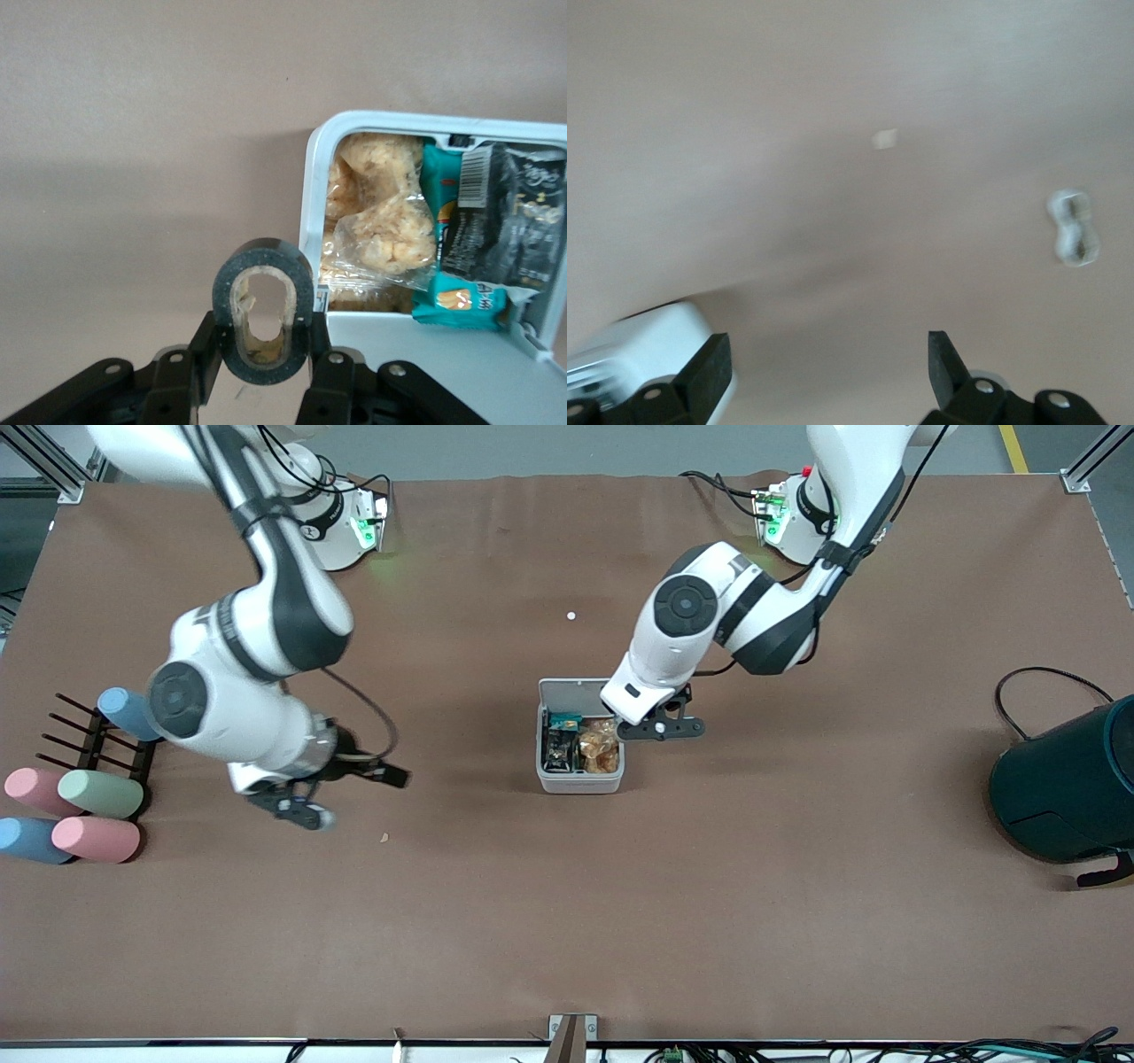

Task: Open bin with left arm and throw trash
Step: 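Reach the right gripper to the white paper loop and grasp it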

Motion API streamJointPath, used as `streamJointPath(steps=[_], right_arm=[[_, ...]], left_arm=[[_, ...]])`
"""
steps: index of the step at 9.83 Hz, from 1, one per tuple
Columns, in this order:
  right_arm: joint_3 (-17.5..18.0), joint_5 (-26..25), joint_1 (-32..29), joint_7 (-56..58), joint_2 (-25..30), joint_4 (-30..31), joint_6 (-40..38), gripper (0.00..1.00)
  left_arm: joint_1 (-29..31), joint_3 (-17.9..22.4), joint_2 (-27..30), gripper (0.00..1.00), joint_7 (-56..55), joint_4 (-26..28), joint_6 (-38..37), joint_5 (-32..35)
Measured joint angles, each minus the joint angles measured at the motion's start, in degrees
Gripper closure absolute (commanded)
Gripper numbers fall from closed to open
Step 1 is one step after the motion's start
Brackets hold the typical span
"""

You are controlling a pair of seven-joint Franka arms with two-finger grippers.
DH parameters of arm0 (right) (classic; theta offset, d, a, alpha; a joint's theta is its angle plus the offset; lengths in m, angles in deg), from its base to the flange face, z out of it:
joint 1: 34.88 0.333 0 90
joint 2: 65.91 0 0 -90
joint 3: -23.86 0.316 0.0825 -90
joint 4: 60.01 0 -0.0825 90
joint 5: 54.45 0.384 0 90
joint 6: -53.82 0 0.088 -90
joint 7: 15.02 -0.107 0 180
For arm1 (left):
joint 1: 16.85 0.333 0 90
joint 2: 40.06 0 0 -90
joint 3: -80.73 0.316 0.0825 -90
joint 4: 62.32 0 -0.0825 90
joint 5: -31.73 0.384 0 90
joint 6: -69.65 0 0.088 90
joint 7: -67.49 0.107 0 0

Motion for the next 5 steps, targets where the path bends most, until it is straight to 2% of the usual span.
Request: streamJointPath(steps=[1, 3, 4, 5], right_arm=[[-0.02, -2.17, -3.41, 5.72, 0.17, 5.65, 3.20, 0.01], [0.02, -4.86, -6.03, 13.97, -0.03, 17.23, 15.26, 0.01], [0.35, -5.21, -5.95, 16.06, -0.08, 22.56, 21.26, 0.01], [0.67, -5.61, -5.80, 17.11, -0.05, 25.82, 24.34, 0.01]], left_arm=[[-1.34, -0.01, -1.65, 1.00, -2.50, -0.94, 0.08, 2.17], [-3.61, 0.07, -4.18, 0.98, -4.54, -3.85, 0.10, 3.95], [-4.16, 0.06, -4.83, 0.76, -4.82, -4.79, 0.09, 4.15], [-4.39, 0.07, -5.24, 0.07, -5.08, -5.14, 0.08, 4.63]])
